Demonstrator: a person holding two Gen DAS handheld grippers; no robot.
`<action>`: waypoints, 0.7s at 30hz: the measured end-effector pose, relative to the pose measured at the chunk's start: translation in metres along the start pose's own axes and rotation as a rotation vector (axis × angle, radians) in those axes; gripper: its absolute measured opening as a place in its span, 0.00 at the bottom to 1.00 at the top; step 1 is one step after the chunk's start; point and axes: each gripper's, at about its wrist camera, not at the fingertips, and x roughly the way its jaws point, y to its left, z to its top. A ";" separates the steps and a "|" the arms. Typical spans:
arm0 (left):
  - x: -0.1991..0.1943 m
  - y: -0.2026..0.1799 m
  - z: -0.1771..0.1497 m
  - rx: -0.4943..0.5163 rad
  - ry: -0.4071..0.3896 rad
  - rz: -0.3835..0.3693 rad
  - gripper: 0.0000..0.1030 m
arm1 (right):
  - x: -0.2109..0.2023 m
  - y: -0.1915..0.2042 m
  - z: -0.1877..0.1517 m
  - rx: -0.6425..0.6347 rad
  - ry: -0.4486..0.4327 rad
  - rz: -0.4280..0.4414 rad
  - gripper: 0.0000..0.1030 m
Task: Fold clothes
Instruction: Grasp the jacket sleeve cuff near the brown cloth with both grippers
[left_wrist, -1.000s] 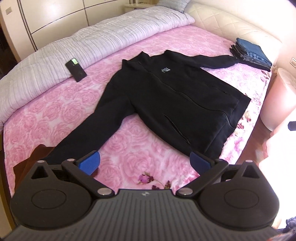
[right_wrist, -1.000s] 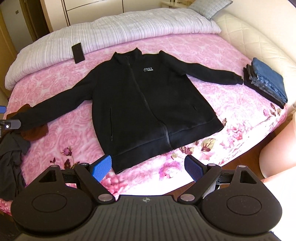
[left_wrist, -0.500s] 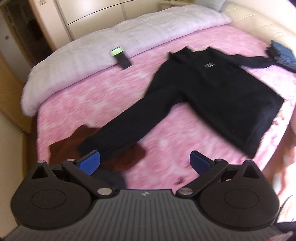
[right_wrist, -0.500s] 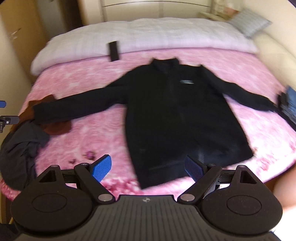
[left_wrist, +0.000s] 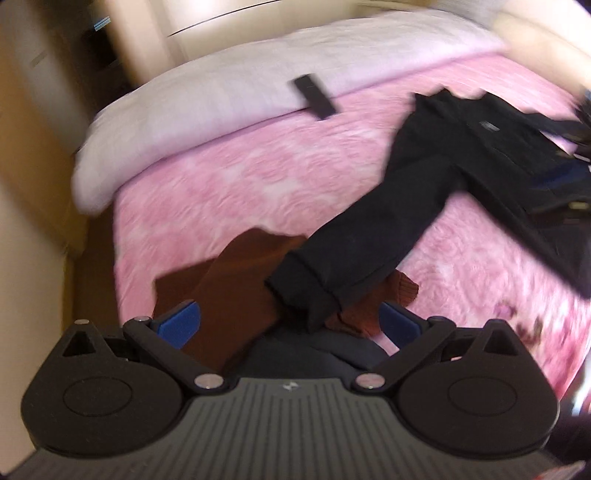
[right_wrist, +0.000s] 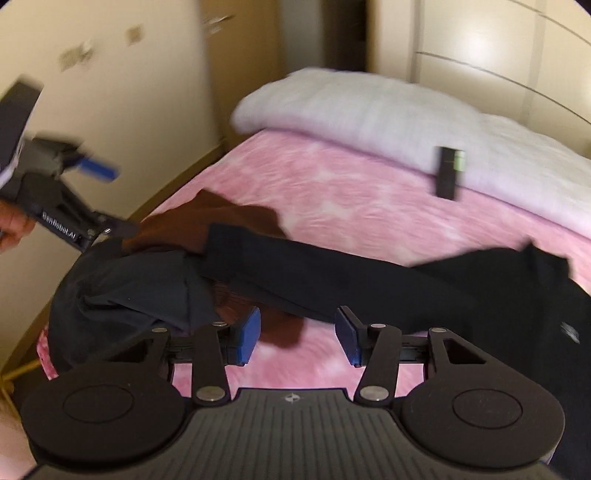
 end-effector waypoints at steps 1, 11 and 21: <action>0.015 0.003 0.000 0.059 0.006 -0.006 0.97 | 0.020 0.007 0.005 -0.031 0.013 0.007 0.49; 0.137 0.037 -0.009 0.204 0.064 -0.159 0.48 | 0.143 0.029 0.019 -0.124 0.119 0.048 0.54; 0.140 0.058 -0.008 0.178 0.038 -0.272 0.03 | 0.194 0.060 0.018 -0.349 0.092 0.029 0.75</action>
